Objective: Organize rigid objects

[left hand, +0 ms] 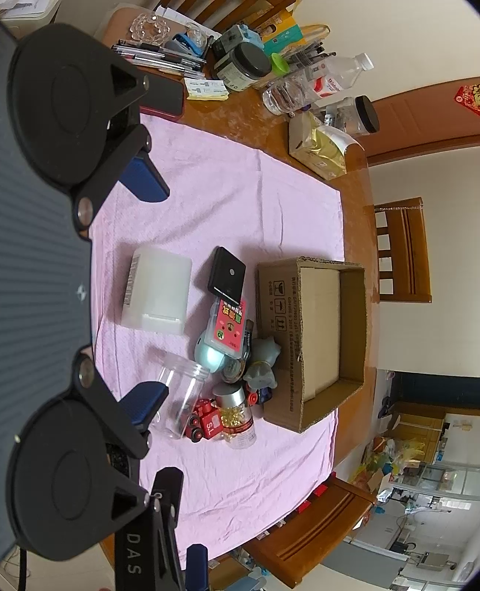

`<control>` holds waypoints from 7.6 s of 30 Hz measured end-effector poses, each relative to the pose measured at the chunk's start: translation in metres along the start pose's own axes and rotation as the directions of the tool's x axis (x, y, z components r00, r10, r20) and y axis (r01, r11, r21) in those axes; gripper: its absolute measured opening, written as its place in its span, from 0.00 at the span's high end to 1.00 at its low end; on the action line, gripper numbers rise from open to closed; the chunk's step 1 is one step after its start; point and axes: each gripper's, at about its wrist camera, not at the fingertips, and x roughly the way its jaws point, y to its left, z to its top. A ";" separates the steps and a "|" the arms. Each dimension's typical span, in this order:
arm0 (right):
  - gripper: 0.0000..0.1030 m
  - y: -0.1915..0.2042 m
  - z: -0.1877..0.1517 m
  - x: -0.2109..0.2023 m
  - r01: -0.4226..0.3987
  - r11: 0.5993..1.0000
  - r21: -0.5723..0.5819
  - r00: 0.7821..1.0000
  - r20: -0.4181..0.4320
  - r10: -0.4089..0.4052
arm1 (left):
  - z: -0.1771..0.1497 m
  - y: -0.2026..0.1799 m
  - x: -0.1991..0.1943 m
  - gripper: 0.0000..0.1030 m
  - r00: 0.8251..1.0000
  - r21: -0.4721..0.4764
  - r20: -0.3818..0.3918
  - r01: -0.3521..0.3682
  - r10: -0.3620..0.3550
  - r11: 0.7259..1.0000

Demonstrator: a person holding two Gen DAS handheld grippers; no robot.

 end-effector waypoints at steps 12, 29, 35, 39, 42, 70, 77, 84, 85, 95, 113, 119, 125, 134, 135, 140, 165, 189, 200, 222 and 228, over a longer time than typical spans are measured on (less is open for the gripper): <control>0.00 0.001 0.001 -0.001 -0.001 1.000 -0.007 1.000 0.003 0.001 | 0.001 0.001 -0.003 0.01 1.000 0.000 0.003 0.000 0.000 1.000; 0.00 -0.001 0.001 -0.004 0.001 1.000 -0.015 1.000 0.010 -0.001 | 0.002 -0.003 -0.005 0.01 1.000 0.008 0.009 0.000 -0.001 1.000; 0.00 -0.005 0.002 -0.006 -0.001 1.000 -0.021 1.000 0.020 0.002 | 0.003 -0.008 -0.008 0.01 1.000 0.016 0.012 0.002 -0.002 1.000; 0.00 -0.006 0.003 -0.008 -0.005 1.000 -0.026 1.000 0.027 0.006 | 0.005 -0.008 -0.009 0.01 1.000 0.017 0.013 0.008 -0.008 1.000; 0.00 -0.007 0.005 -0.009 -0.008 1.000 -0.030 0.999 0.032 0.009 | 0.006 -0.009 -0.010 0.01 1.000 0.017 0.014 0.010 -0.011 1.000; 0.00 -0.004 -0.008 0.017 -0.040 0.999 -0.027 0.996 0.076 0.042 | -0.001 0.004 0.027 0.01 0.995 0.112 0.042 0.081 -0.086 0.990; 0.00 0.001 -0.020 0.034 -0.066 0.997 -0.036 0.996 0.059 0.068 | -0.013 0.014 0.052 0.01 0.992 0.114 0.042 0.116 -0.121 0.987; 0.00 0.002 -0.029 0.049 -0.071 0.997 -0.007 0.997 0.026 0.071 | -0.024 0.016 0.091 0.01 0.996 0.140 0.020 0.083 -0.087 0.987; 0.00 0.002 -0.030 0.051 -0.072 0.997 -0.001 0.997 0.019 0.072 | -0.025 0.017 0.096 0.01 0.996 0.141 0.009 0.082 -0.084 0.987; 0.00 0.008 -0.027 0.067 -0.050 0.998 0.029 0.998 -0.025 0.050 | -0.026 0.019 0.130 0.01 0.993 0.161 -0.043 0.115 -0.109 0.980; 0.00 0.012 0.003 0.094 0.037 0.998 0.049 0.998 -0.057 -0.035 | -0.006 0.055 0.159 0.01 0.991 0.148 -0.073 0.120 -0.111 0.982; 0.00 0.006 0.012 0.098 0.108 0.992 0.062 0.992 -0.074 -0.104 | -0.005 0.061 0.172 0.01 0.979 0.098 -0.136 0.166 -0.152 0.981; 0.00 -0.003 0.022 0.109 0.121 0.992 0.020 0.986 -0.119 -0.118 | -0.007 0.054 0.173 0.00 0.985 0.128 -0.140 0.122 -0.103 0.984; 0.00 -0.017 0.047 0.146 -0.001 0.997 -0.073 0.984 -0.177 -0.012 | -0.003 0.052 0.175 0.00 0.986 0.067 -0.153 0.080 -0.069 0.994; 0.00 -0.018 0.049 0.153 -0.017 0.996 -0.084 0.982 -0.188 0.001 | -0.003 0.052 0.175 0.00 0.986 0.062 -0.154 0.077 -0.066 0.995; 0.00 -0.022 0.053 0.187 -0.071 0.994 -0.089 0.964 -0.262 0.046 | -0.002 0.052 0.176 0.00 0.986 0.047 -0.157 0.066 -0.057 0.997; 0.00 -0.081 0.013 0.175 -0.170 0.945 -0.278 0.970 -0.216 0.111 | -0.001 0.052 0.178 0.01 0.987 0.049 -0.152 0.065 -0.057 0.997; 0.33 -0.049 0.030 0.167 -0.233 0.875 -0.424 0.965 -0.214 0.153 | 0.011 0.047 0.164 0.15 0.985 0.124 -0.160 0.079 -0.059 0.989; 0.45 -0.046 0.031 0.165 -0.232 0.863 -0.450 0.965 -0.217 0.146 | 0.013 0.046 0.165 0.20 0.981 0.134 -0.180 0.095 -0.070 0.987; 0.45 -0.044 0.097 0.112 -0.249 0.876 -0.412 0.967 -0.148 0.205 | 0.116 0.034 0.113 0.20 0.988 0.331 -0.065 0.155 -0.141 0.931; 0.45 -0.038 0.141 0.112 -0.250 0.891 -0.378 0.968 -0.085 0.236 | 0.174 0.020 0.137 0.20 0.986 0.338 0.001 0.156 -0.166 0.928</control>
